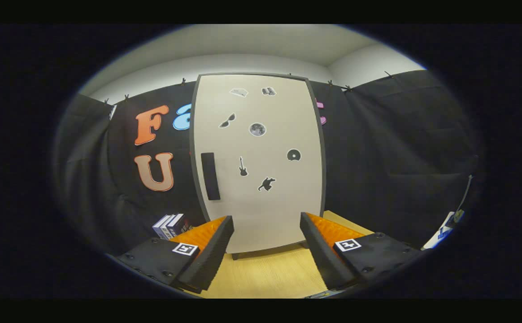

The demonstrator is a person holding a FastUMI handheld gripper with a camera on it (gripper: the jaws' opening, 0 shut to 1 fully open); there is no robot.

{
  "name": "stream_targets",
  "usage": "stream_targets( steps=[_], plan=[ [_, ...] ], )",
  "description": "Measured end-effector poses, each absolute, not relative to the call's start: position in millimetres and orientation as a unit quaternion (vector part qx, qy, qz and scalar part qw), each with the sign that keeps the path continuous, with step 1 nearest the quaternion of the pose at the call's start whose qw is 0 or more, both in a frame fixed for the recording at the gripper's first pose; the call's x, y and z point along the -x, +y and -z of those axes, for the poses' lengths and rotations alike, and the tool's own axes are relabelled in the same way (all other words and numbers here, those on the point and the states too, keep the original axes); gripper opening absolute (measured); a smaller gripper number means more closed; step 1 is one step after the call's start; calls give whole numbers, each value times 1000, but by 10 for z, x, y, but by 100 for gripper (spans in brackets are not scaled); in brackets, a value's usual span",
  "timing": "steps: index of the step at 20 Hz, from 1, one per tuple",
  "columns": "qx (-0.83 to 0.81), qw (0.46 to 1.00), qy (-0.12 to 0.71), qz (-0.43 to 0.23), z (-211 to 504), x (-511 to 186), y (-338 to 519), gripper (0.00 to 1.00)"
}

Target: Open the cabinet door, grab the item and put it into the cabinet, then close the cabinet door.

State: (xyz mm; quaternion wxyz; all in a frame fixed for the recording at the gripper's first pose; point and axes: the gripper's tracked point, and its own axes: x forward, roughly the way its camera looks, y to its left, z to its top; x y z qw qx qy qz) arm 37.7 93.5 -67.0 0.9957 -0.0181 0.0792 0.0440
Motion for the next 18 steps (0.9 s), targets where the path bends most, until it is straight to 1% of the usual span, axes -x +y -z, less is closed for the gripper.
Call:
stream_targets(
  steps=[14, 18],
  plan=[
    [31, 997, 55, -54, 541, -478, 1028, 96],
    [31, 997, 51, -41, 525, -512, 915, 97]
  ],
)
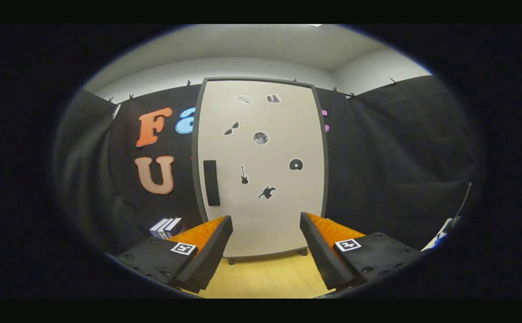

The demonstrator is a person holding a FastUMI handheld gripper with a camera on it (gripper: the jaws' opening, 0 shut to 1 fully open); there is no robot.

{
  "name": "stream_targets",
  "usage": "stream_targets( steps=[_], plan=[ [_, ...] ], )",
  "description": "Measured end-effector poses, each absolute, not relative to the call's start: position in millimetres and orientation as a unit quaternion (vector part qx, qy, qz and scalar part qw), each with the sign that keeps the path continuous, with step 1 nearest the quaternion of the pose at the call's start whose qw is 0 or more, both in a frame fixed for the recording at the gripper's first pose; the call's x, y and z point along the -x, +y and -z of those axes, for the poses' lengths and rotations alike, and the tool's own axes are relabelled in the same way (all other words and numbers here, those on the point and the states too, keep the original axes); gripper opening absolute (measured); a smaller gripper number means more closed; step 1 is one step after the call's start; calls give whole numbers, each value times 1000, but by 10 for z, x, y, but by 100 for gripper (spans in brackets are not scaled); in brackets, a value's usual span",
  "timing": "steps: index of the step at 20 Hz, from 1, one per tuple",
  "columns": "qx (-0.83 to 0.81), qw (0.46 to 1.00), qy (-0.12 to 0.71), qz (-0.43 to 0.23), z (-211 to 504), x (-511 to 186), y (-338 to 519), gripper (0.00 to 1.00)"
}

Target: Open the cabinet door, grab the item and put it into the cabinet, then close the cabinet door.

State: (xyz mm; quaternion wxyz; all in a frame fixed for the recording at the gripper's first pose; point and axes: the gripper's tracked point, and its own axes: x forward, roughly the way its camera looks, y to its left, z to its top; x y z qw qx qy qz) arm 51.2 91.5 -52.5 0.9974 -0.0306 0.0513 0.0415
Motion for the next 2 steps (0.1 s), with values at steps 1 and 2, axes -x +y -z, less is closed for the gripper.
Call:
stream_targets(
  steps=[1, 2],
  plan=[
    [28, 997, 52, -39, 525, -514, 875, 97],
    [26, 998, 54, -37, 531, -513, 842, 97]
  ],
)
